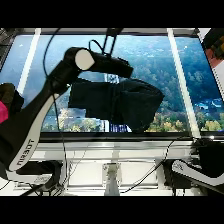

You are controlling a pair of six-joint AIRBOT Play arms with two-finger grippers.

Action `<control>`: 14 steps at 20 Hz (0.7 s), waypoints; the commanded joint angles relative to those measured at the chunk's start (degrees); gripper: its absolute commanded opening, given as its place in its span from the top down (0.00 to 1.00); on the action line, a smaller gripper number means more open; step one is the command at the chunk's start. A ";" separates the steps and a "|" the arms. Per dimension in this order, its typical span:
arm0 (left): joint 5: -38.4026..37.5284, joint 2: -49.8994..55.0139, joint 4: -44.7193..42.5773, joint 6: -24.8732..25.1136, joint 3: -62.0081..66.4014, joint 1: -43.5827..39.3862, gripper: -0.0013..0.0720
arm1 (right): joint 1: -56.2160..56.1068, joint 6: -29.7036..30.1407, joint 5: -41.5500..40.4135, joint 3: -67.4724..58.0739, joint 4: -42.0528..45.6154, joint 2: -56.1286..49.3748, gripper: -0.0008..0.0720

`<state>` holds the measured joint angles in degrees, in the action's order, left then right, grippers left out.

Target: Fold the clothes and pants, and hang the long-sleeved shirts on hangers.

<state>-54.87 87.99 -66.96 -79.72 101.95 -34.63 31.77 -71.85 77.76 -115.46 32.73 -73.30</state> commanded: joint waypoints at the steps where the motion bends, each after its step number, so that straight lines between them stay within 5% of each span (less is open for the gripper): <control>1: -8.04 -2.14 -12.09 -2.58 0.00 4.35 0.96 | -0.02 -3.74 2.78 0.63 6.86 -4.09 0.93; 6: -18.08 -3.23 -20.41 -2.51 -2.58 12.11 0.96 | -0.02 -4.59 5.27 8.04 7.63 -9.55 0.93; 14: -15.50 -9.99 -14.93 -2.32 -25.73 28.28 0.96 | -0.04 -5.03 6.19 37.42 5.22 -13.42 0.93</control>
<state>-71.24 80.12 -84.66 -82.06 83.29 -11.94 31.77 -76.36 83.53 -87.81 38.68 -85.47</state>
